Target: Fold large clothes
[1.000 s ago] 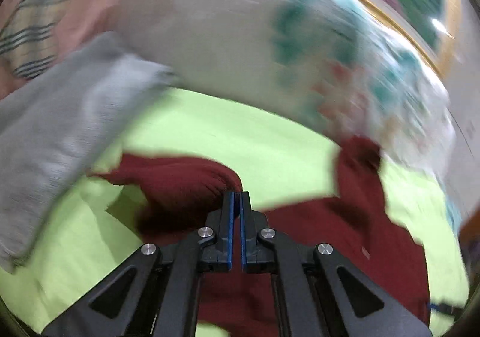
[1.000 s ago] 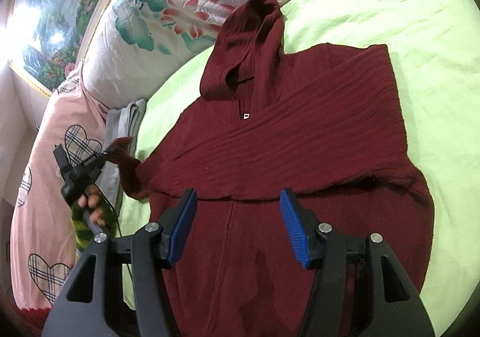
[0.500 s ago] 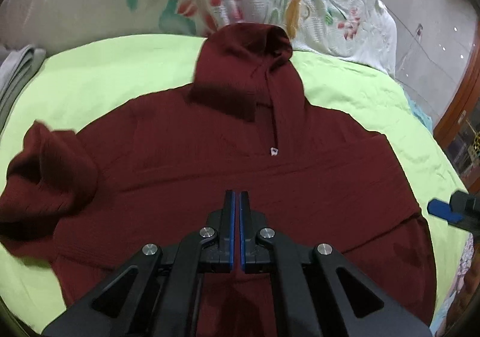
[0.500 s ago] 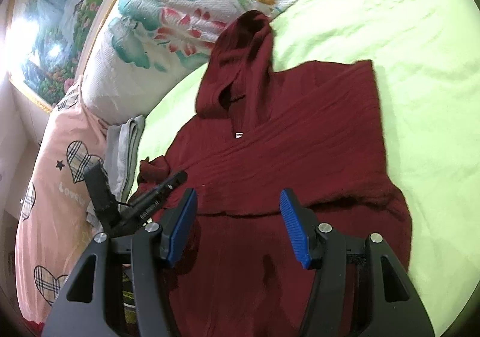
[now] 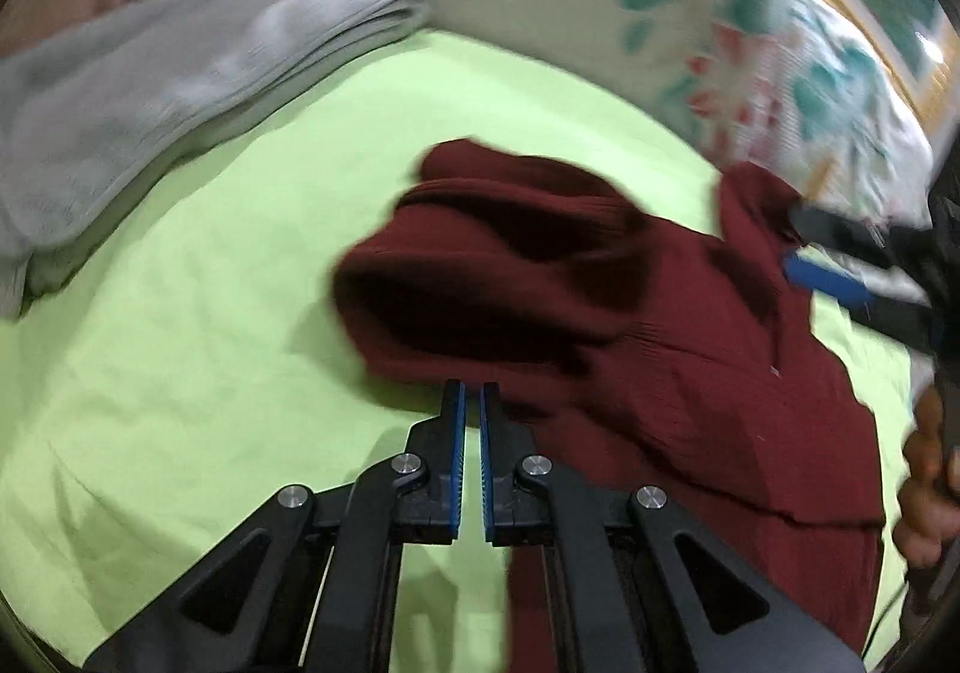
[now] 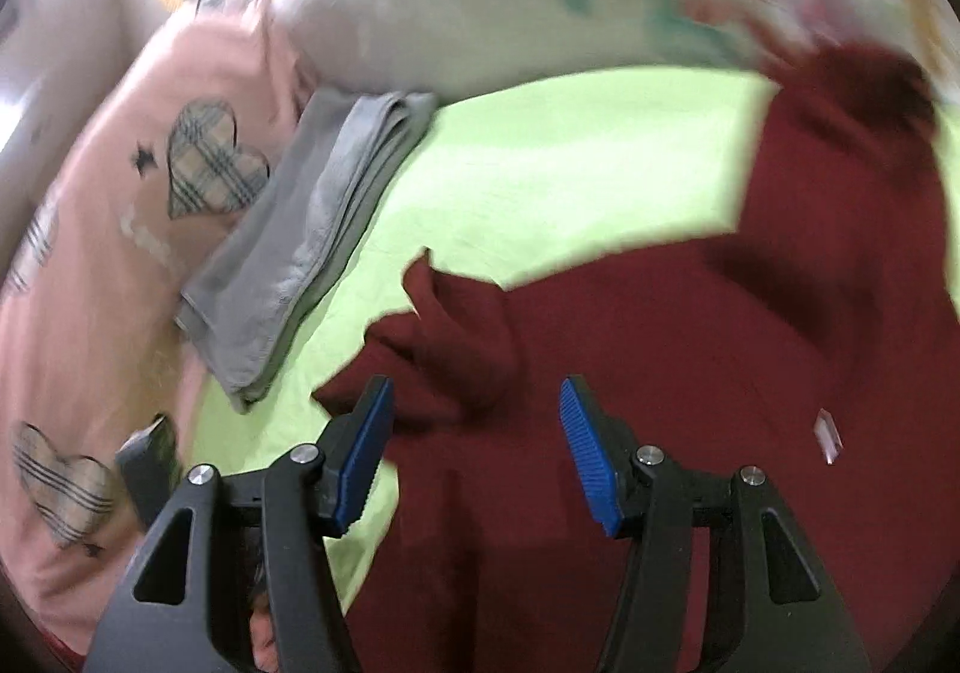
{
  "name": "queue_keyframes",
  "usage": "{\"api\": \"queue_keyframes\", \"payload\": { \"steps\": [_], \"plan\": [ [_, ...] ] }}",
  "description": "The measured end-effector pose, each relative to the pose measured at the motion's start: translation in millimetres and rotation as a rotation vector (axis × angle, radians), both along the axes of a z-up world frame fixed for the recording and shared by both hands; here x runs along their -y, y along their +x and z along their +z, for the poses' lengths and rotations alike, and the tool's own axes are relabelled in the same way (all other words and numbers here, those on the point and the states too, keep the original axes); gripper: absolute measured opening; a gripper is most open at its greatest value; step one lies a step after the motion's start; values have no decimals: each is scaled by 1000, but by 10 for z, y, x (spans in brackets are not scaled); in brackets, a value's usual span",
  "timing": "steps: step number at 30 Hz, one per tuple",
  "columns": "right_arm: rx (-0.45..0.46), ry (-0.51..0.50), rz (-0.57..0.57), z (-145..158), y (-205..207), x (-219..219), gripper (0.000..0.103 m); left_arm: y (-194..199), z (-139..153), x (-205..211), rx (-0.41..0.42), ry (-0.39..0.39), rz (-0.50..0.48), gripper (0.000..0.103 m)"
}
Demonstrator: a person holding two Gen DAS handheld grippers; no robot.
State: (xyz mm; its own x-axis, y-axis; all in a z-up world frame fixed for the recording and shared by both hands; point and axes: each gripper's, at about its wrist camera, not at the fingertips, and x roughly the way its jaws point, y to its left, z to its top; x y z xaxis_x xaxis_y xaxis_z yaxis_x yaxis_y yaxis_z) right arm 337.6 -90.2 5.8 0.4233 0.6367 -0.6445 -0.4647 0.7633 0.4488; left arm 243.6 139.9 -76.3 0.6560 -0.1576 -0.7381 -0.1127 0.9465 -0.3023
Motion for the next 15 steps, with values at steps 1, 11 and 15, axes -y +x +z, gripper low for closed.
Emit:
{"api": "queue_keyframes", "payload": {
  "steps": [1, 11, 15],
  "plan": [
    [12, -21, 21, 12, 101, -169, 58, 31, -31, -69, -5, -15, 19, 2],
    [23, -384, 212, -400, 883, -1667, 28, 293, -91, -107, 18, -128, -39, 2],
    [50, -366, 157, -394, 861, -1560, 5, 345, -138, -42, 9, -109, -70, 2]
  ]
}}
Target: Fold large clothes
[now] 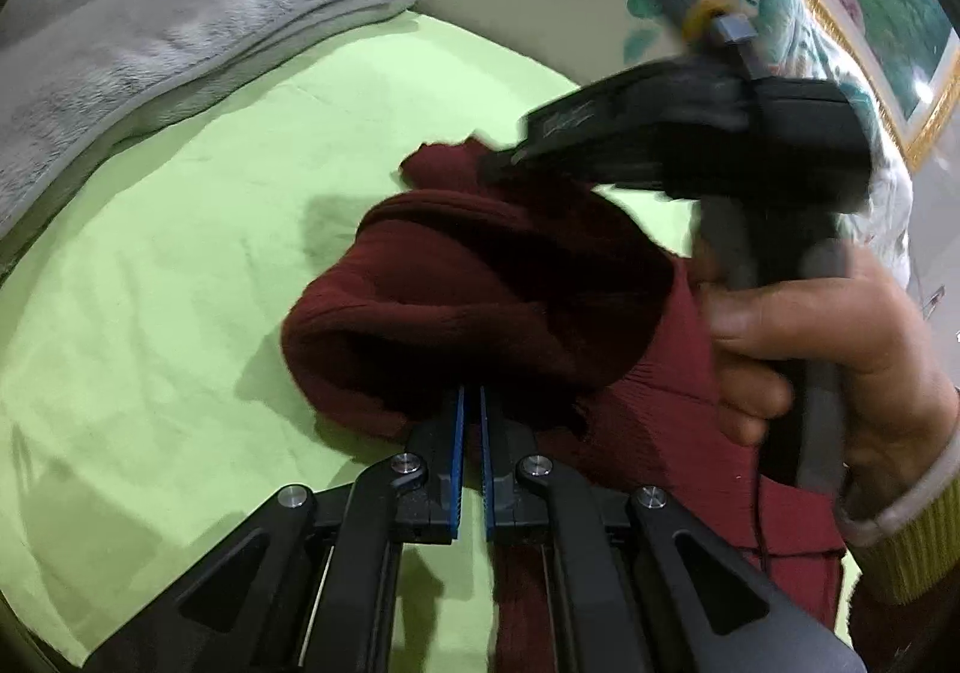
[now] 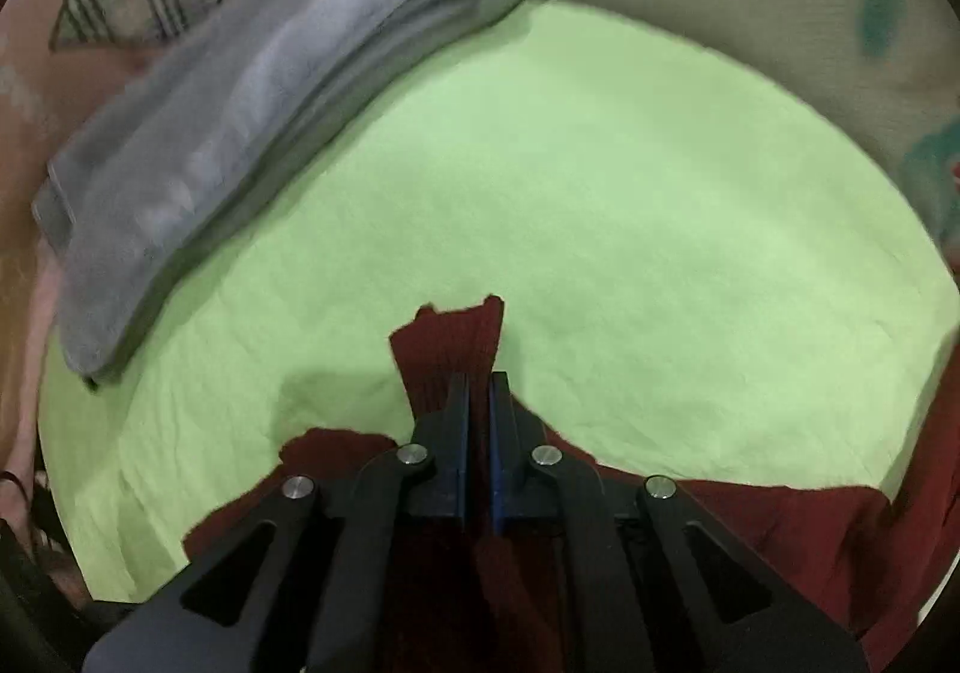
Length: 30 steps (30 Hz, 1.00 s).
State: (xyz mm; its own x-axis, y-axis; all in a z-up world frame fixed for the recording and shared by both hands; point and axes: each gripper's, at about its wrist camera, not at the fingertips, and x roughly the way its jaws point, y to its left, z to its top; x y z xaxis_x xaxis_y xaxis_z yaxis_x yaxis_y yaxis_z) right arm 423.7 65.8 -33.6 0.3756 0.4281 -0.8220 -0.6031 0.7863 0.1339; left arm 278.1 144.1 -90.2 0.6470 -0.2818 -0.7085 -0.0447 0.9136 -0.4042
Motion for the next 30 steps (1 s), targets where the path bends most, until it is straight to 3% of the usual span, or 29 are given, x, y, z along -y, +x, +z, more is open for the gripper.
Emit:
{"api": "queue_keyframes", "payload": {
  "steps": [7, 11, 14, 16, 22, 25, 29, 30],
  "plan": [
    [82, 274, -174, 564, -368, 1002, 5, 127, -80, 73, -30, 22, 3, 2],
    [111, 498, -381, 720, -737, 2052, 5, 84, -44, 176, -26, 80, -8, 2],
    [130, 596, -542, 627, -1136, 2826, 5, 78, -26, 231, -22, 110, -12, 2],
    [127, 618, -651, 432, -1371, 3251, 5, 92, -29, 274, -24, 123, -14, 2],
    [37, 592, -836, -222, -1737, 3901, 5, 34, -16, 508, -12, 182, -73, 2],
    [14, 596, -867, -355, -1807, 4073, 5, 17, 3, 629, -6, 207, -101, 2],
    [105, 611, -899, -245, -1973, 4202, 5, -24, -21, 700, -18, 236, -116, 2],
    [87, 617, -895, -266, -1977, 4219, 5, -22, -39, 688, -26, 236, -109, 2]
  ]
}}
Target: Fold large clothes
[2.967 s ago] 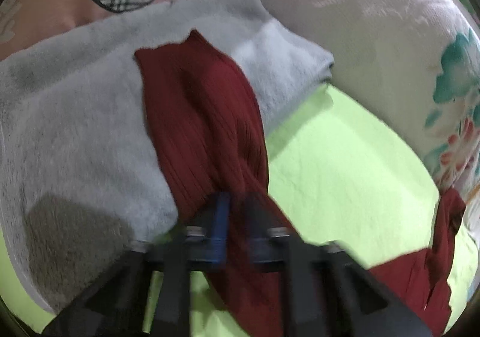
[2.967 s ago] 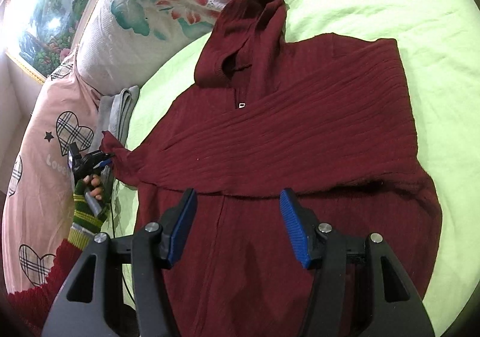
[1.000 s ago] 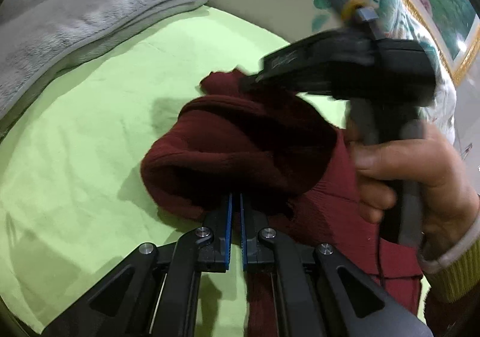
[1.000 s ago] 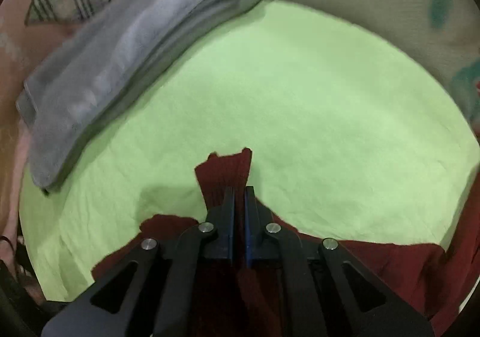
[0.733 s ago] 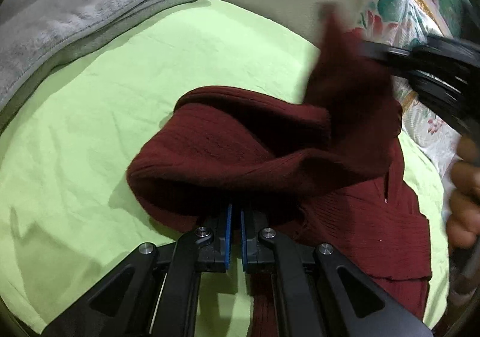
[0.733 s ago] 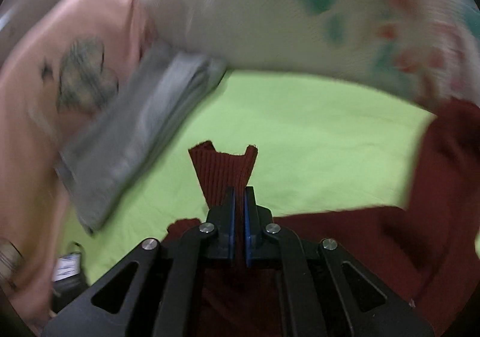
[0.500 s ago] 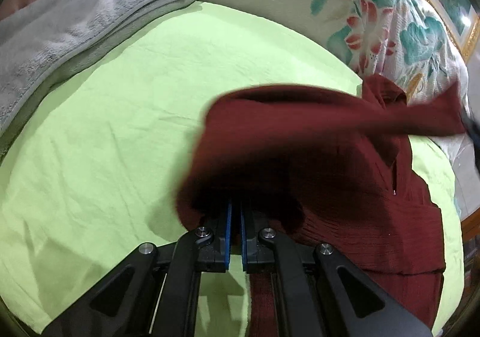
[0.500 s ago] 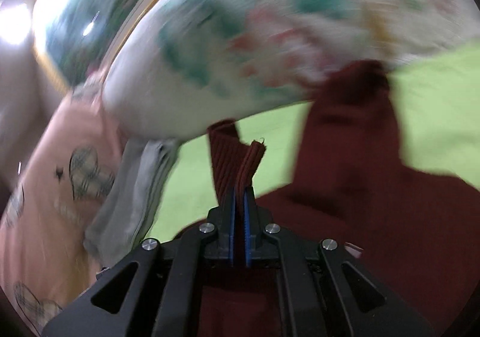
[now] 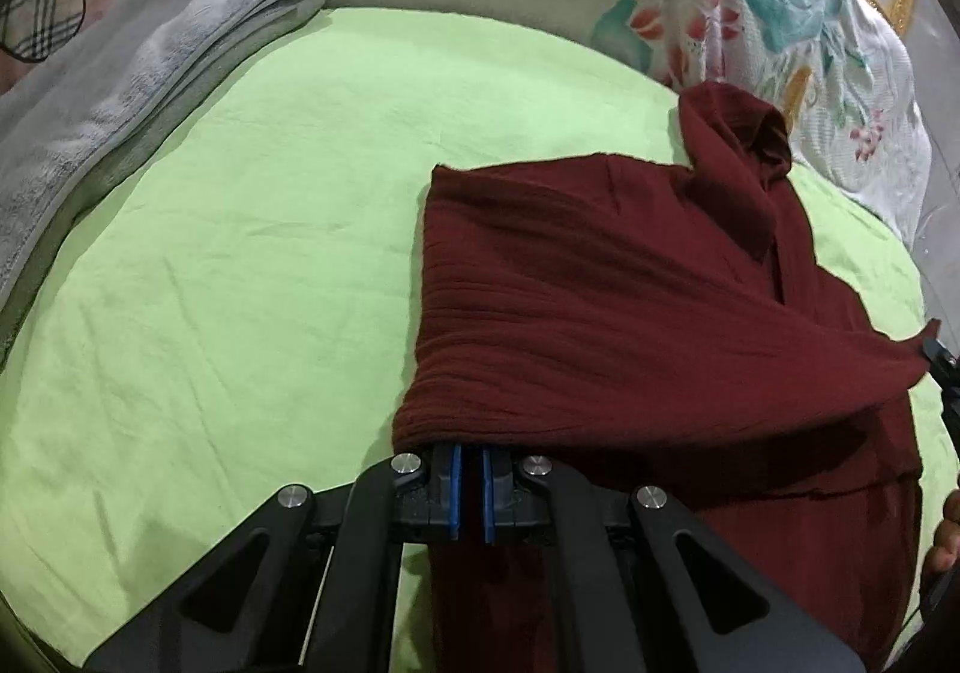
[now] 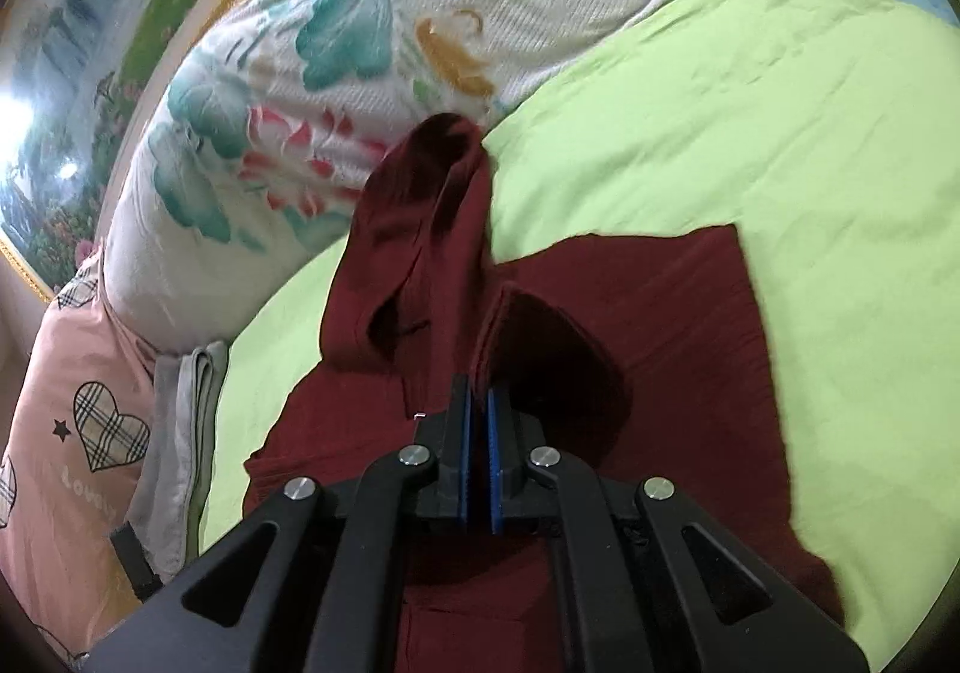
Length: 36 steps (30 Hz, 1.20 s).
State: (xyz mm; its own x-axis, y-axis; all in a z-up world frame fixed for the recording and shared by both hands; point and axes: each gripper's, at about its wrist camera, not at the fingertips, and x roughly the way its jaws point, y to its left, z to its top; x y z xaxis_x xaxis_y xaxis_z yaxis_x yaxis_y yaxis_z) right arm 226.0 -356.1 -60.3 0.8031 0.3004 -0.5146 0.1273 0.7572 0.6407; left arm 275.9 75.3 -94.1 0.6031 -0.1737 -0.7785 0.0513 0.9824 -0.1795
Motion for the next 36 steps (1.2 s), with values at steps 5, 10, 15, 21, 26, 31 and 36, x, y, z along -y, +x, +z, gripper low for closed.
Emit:
{"api": "queue_keyframes", "payload": {
  "steps": [5, 10, 15, 21, 26, 31, 36],
  "plan": [
    [-73, -9, 75, -255, 40, -157, 5, 98, -68, -226, -36, -88, 92, 2],
    [-168, 3, 32, -439, -77, -120, 7, 76, -122, -349, -47, -124, 88, 1],
    [-215, 31, -15, -551, -284, 35, 7, 28, -140, -378, -49, -130, 76, 1],
    [-60, -115, -41, -17, -467, -11, 16, -179, 61, -351, -55, -91, 11, 3],
    [-138, -106, 168, -239, -74, -267, 41, -353, 118, -318, -63, -76, -12, 14],
    [-189, -100, 123, -363, -156, -56, 37, -504, 86, -422, -112, -97, -30, 14],
    [-97, -96, 125, -72, -322, 80, 39, -499, 340, -288, -69, -102, -93, 20]
  ]
}}
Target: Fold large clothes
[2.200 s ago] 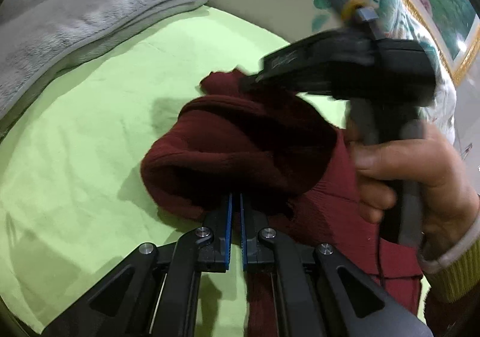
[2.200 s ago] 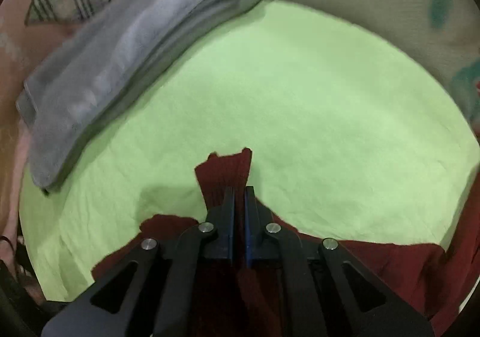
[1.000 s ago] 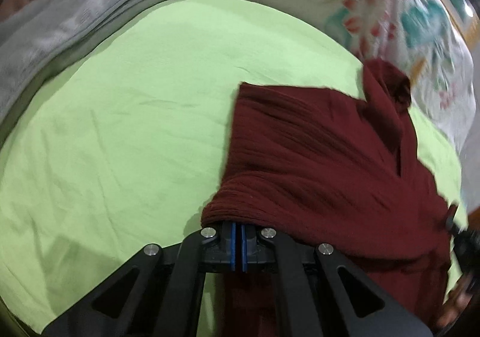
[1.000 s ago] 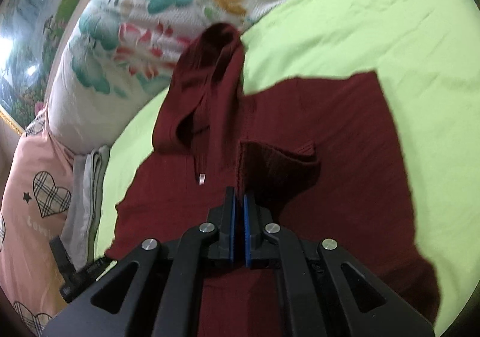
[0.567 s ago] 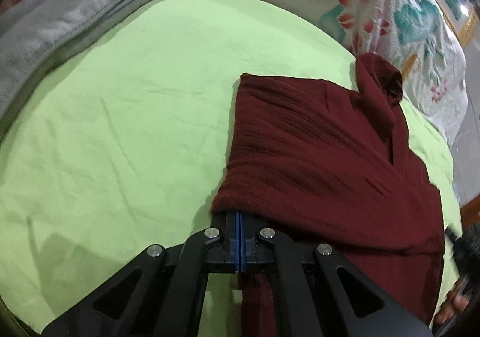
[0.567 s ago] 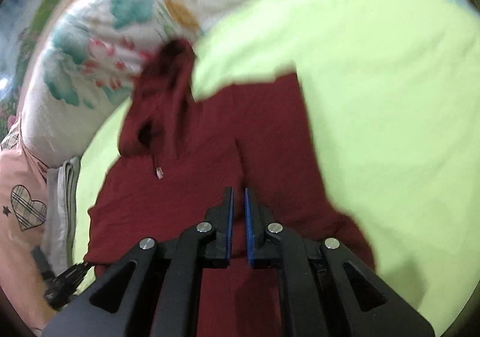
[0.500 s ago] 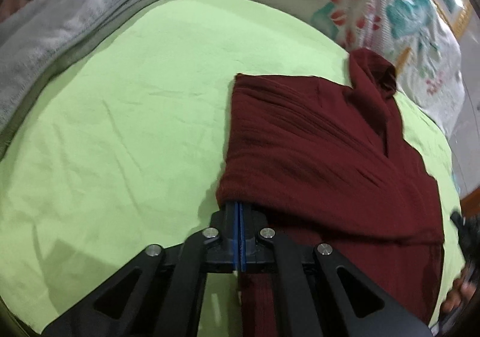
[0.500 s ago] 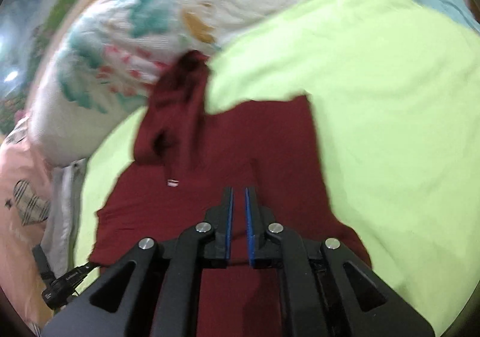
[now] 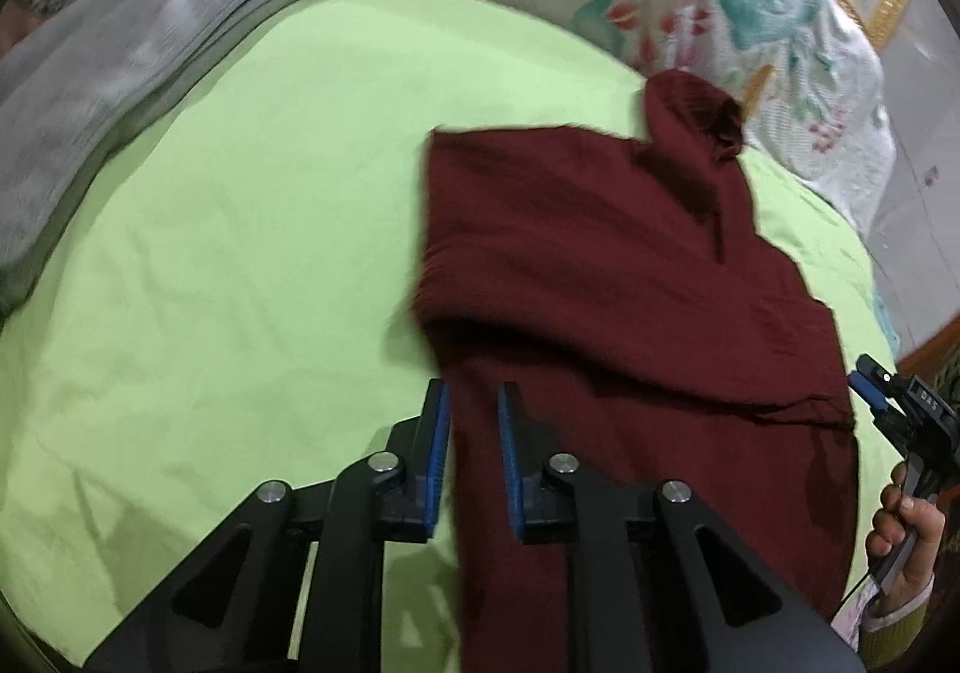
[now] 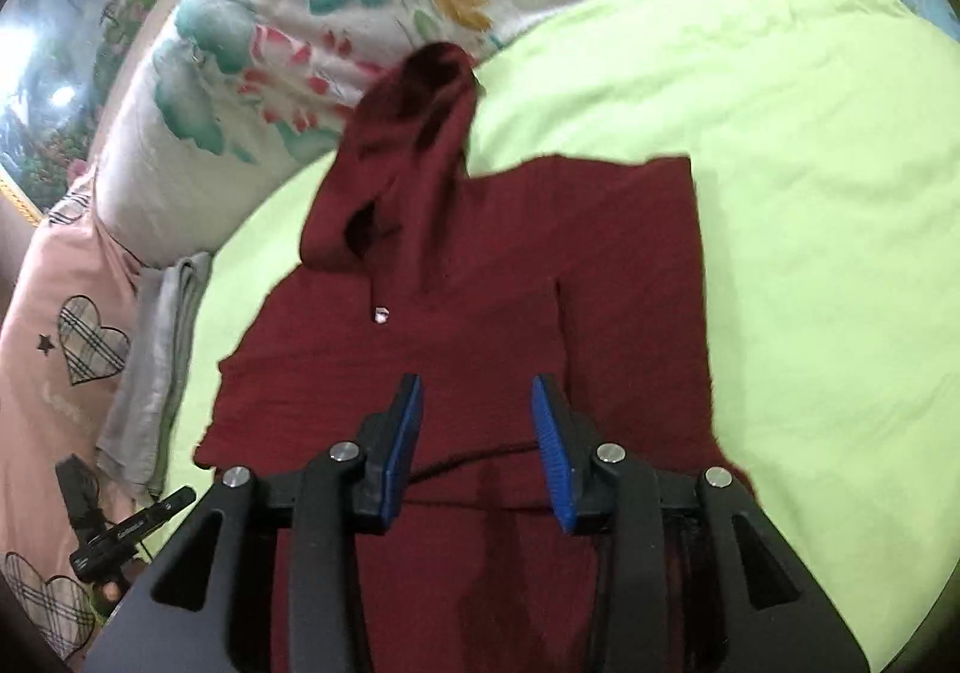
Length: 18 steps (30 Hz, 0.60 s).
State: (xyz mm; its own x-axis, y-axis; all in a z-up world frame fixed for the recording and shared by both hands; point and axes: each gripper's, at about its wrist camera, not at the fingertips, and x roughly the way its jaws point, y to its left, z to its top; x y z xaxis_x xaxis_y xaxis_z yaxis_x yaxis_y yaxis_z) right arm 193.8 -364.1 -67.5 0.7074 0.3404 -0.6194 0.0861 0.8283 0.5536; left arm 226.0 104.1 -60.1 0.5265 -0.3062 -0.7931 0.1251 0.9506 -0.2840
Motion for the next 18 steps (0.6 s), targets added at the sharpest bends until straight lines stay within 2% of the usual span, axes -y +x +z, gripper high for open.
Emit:
{"api": "queue_keyframes", "payload": {
  "steps": [2, 10, 14, 18],
  "plan": [
    [7, 3, 11, 66, 45, 30, 39, 63, 96, 139, 21, 9, -23, 27],
    [60, 83, 66, 160, 412, 75, 40, 536, 333, 771, 56, 26, -109, 32],
    [17, 47, 110, 196, 839, 59, 40, 943, 424, 1108, 69, 43, -141, 37],
    [16, 19, 132, 248, 1368, 106, 40, 1369, 482, 1451, 93, 67, -168, 41]
  ]
}}
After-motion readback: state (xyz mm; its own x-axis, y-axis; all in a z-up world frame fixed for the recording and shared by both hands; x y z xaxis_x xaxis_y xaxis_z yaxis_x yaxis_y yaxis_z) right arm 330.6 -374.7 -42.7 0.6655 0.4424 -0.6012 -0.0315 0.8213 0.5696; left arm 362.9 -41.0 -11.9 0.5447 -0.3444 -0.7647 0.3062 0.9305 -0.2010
